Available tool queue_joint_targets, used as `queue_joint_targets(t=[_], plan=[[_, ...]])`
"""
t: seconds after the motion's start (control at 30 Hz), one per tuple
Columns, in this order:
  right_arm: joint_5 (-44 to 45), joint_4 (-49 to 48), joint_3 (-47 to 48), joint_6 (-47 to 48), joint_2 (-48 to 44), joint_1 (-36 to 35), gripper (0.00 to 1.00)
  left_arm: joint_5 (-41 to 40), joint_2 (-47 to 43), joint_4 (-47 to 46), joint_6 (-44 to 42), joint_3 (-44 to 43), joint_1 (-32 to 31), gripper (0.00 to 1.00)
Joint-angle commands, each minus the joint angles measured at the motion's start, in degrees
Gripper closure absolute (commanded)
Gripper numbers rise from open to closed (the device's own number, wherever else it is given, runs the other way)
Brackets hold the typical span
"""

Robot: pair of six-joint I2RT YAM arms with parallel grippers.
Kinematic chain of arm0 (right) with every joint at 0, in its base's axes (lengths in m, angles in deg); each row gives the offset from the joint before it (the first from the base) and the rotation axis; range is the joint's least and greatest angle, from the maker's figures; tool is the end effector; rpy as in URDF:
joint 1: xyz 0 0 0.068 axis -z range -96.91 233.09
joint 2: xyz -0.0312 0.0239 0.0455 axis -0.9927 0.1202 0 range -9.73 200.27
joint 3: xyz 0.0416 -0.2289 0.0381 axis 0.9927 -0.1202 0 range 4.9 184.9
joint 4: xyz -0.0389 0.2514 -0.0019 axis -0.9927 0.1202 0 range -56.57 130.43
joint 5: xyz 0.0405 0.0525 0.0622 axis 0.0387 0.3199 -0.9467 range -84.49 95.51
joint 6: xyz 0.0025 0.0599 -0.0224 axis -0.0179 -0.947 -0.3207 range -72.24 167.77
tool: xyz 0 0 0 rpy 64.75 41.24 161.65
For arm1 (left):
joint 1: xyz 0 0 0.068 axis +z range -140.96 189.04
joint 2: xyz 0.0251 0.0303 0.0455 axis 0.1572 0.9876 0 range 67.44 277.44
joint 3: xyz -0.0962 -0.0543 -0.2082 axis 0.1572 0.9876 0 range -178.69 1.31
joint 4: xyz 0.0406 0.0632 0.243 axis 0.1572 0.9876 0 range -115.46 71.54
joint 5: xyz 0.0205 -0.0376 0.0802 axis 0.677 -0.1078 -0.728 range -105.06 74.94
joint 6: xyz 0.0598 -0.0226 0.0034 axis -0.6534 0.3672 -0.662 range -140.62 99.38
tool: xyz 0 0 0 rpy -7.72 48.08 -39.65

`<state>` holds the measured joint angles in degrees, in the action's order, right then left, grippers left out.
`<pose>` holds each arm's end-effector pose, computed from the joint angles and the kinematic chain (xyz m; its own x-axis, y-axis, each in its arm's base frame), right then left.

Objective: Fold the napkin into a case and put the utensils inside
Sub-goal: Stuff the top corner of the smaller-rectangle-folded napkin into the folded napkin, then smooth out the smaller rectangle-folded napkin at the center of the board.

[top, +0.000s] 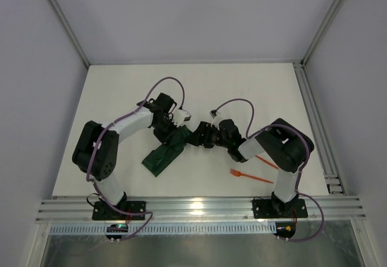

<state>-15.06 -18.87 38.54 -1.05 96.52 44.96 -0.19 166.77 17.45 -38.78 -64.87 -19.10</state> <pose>0.2443 0.2139 0.0796 -0.8100 0.2599 -0.5257 -0.3459 0.5122 0.7862 0.2739 -0.1610 0.1380 -0.6542 0.6915 -0.3065 0.7516 0.6395 -0.1616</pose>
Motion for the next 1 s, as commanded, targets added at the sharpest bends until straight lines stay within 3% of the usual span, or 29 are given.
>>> queue_joint_targets(t=[0.0, 0.3, 0.47, 0.6, 0.73, 0.83, 0.87, 0.97], plan=[[2.4, 1.4, -1.0, 2.6, -2.7, 0.0, 0.2, -2.4, -3.1, -0.9, -0.2, -0.1, -1.1, 1.0], [7.0, 15.1, -1.3, 14.7, -17.4, 0.4, 0.2, -14.3, -6.3, -1.6, -3.8, -0.6, -5.5, 1.0], [7.7, 17.5, -3.3, 15.9, -23.1, 3.8, 0.2, -26.7, -7.0, -3.5, -7.4, -1.3, -6.4, 1.0], [9.4, 20.3, -5.1, 17.0, -28.1, 5.3, 0.2, -42.1, -6.2, -9.0, -12.2, -0.1, -7.0, 1.0], [12.0, 24.1, -6.2, 18.8, -32.7, 5.3, 0.2, -57.4, -3.7, -21.7, -23.7, 4.4, -7.0, 1.0], [13.0, 25.0, -7.4, 19.5, -35.7, 5.7, 0.2, -65.9, -0.5, -38.0, -32.1, 9.3, -6.8, 1.0], [13.4, 25.5, -7.5, 19.5, -36.2, 5.7, 0.2, -67.2, 0.6, -45.3, -36.5, 10.0, -6.5, 1.0], [13.7, 26.4, -8.2, 19.6, -38.0, 5.9, 0.2, -69.4, 5.3, -49.7, -38.5, 10.6, -6.5, 1.0]])
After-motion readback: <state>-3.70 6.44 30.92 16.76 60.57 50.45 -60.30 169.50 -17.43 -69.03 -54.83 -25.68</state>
